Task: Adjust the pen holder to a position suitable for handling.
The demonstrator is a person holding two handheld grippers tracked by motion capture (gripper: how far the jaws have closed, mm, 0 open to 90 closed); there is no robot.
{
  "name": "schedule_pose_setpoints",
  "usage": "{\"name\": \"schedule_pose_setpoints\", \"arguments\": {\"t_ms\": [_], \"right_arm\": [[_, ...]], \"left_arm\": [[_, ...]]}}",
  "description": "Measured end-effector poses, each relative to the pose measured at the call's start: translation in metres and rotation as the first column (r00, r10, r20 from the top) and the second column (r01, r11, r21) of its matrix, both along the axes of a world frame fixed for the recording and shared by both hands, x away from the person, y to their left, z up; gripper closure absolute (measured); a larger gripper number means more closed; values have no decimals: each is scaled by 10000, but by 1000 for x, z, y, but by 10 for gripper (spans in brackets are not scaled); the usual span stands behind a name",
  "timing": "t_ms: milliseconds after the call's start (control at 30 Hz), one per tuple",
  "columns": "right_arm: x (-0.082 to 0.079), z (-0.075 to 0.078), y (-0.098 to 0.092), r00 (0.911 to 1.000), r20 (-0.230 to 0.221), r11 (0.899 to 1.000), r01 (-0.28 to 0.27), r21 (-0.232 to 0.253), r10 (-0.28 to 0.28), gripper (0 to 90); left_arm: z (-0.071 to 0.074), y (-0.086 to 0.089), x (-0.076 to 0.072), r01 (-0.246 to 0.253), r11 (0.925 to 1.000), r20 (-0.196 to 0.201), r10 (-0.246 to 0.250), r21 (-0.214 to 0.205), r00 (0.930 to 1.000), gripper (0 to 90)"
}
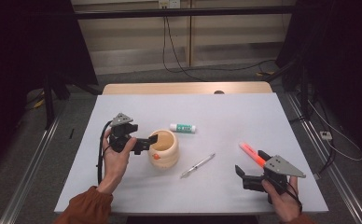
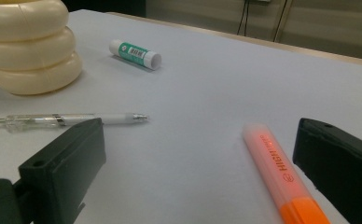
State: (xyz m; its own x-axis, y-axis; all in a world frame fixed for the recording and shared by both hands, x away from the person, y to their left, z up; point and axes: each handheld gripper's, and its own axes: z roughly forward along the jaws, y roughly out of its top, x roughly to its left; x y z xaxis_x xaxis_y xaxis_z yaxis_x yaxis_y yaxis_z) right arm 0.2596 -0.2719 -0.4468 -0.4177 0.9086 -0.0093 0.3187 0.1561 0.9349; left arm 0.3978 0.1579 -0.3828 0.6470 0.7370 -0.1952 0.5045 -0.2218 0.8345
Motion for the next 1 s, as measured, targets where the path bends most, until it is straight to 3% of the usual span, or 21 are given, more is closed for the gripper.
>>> {"name": "schedule_pose_setpoints", "arguments": {"t_ms": [267,333,367,767,867,1000], "right_arm": [[-2,0,-1,10000,7,10000,6,-1,-6,26],[-2,0,-1,10000,9,10000,-4,-8,4,26],[-2,0,-1,10000,19,10000,-3,5,2,26],[-2,0,-1,10000,-14,10000,-5,-1,5,25],[-2,0,-1,10000,9,10000,10,-11,-10,26],[-2,1,-2,10000,35,10000,36,-2,-36,25]], "left_arm": [[6,12,-15,-286,9993,796,303,-222,9964,52],[5,15,-20,-362,9993,947,371,-108,9948,52],[4,18,-26,-607,9981,1222,592,83,9907,58],[-9,37,-50,-499,9987,1121,482,125,9925,61],[-12,43,-54,-373,9990,1038,398,-257,9938,66],[-15,46,-63,-205,9997,1129,216,-113,9934,71]]}}
